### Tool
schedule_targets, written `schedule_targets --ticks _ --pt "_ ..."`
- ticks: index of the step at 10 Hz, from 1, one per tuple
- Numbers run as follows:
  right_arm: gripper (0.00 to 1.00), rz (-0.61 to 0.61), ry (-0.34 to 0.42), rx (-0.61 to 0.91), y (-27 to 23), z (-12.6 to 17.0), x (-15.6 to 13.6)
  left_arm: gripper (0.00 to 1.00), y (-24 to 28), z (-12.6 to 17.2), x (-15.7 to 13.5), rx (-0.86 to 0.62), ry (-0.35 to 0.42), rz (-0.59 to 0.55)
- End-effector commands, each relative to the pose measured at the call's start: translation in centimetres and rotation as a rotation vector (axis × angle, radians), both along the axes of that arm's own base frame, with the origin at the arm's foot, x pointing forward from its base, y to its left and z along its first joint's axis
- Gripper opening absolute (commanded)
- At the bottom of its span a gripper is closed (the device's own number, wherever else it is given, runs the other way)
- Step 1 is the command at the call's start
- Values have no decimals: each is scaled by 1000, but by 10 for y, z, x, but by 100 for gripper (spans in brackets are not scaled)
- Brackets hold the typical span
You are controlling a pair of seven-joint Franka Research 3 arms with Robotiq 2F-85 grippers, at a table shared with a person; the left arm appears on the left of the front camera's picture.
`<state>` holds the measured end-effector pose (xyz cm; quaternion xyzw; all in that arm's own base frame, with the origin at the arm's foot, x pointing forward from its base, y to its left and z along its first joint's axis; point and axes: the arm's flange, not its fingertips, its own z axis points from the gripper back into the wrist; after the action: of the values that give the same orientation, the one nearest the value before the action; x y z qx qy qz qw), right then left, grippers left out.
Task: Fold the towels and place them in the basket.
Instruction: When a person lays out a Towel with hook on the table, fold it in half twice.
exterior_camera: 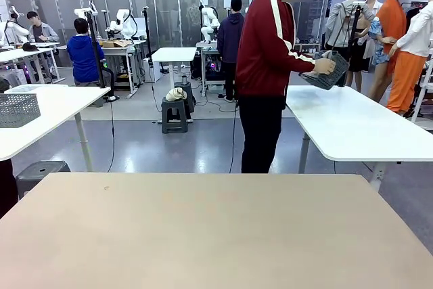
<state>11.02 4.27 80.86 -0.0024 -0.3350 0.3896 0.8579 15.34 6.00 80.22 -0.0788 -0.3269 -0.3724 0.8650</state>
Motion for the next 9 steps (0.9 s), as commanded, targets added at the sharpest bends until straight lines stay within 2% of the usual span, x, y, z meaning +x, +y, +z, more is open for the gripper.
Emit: schedule_targets --ticks 1,9 --pt "100 4 -9 3 -4 -1 -10 100 -1 1 -1 1 -1 0" --pt "100 4 -9 3 -4 -1 -10 100 -1 1 -1 1 -1 0"
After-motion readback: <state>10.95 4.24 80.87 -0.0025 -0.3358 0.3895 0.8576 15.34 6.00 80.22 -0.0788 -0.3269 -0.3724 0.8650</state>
